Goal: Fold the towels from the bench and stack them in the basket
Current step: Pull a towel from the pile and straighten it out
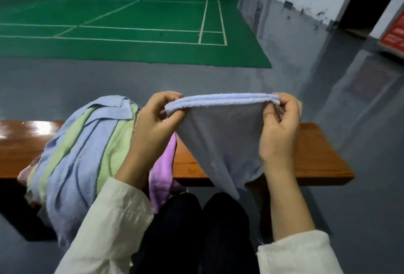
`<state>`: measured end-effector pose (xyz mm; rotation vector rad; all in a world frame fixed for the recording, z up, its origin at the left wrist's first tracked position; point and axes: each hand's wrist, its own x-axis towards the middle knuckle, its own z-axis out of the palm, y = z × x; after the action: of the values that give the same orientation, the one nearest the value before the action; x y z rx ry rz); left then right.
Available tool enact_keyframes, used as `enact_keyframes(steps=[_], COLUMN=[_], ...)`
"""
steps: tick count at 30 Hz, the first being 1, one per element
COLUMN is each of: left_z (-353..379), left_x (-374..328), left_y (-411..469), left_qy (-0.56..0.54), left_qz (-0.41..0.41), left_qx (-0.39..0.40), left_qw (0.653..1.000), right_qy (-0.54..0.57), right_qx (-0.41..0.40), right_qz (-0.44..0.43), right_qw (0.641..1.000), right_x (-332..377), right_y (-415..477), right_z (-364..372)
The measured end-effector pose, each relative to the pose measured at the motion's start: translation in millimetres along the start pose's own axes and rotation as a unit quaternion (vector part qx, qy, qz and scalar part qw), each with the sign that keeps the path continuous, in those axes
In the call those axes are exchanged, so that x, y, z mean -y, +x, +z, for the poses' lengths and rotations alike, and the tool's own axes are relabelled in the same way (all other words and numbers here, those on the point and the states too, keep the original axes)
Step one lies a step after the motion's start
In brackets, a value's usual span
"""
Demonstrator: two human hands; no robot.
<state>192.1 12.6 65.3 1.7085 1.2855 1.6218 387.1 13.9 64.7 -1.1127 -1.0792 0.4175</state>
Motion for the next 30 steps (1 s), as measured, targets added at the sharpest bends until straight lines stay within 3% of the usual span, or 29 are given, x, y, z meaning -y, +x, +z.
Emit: enact_keyframes(steps=[2, 5, 9, 15, 19, 25, 30], left_z=[13.5, 19.0, 7.0, 6.8, 9.1, 4.0, 17.3], left_x=[-18.6, -39.0, -54.1, -40.9, -40.1, -79.4, -34.8], left_y=[4.4, 12.9, 28.9, 56.9, 84.0, 107.4, 48.9], left_qy=[-0.119, -0.182, -0.156, -0.100, -0.073, -0.090, -0.122], left_qz=[-0.052, -0.063, -0.046, -0.086, -0.090, 0.001, -0.055], left_qx=[0.004, 0.007, 0.037, 0.040, 0.021, -0.002, 0.000], left_qw=[0.992, 0.981, 0.986, 0.990, 0.993, 0.996, 0.991], right_qy=[0.034, 0.076, 0.089, 0.048, 0.026, 0.067, 0.052], right_qx=[-0.003, 0.015, 0.072, 0.106, 0.087, 0.038, 0.038], right_qz=[0.024, 0.047, 0.056, 0.114, 0.101, 0.004, 0.036], right_qw=[0.999, 0.996, 0.992, 0.987, 0.991, 0.997, 0.997], right_x=[15.4, 31.5, 45.2, 29.0, 28.1, 68.3, 23.2], right_y=[7.6, 19.5, 36.6, 60.1, 84.5, 108.7, 54.6], right_z=[-3.5, -12.5, -26.6, 0.1, 29.3, 26.8, 4.8])
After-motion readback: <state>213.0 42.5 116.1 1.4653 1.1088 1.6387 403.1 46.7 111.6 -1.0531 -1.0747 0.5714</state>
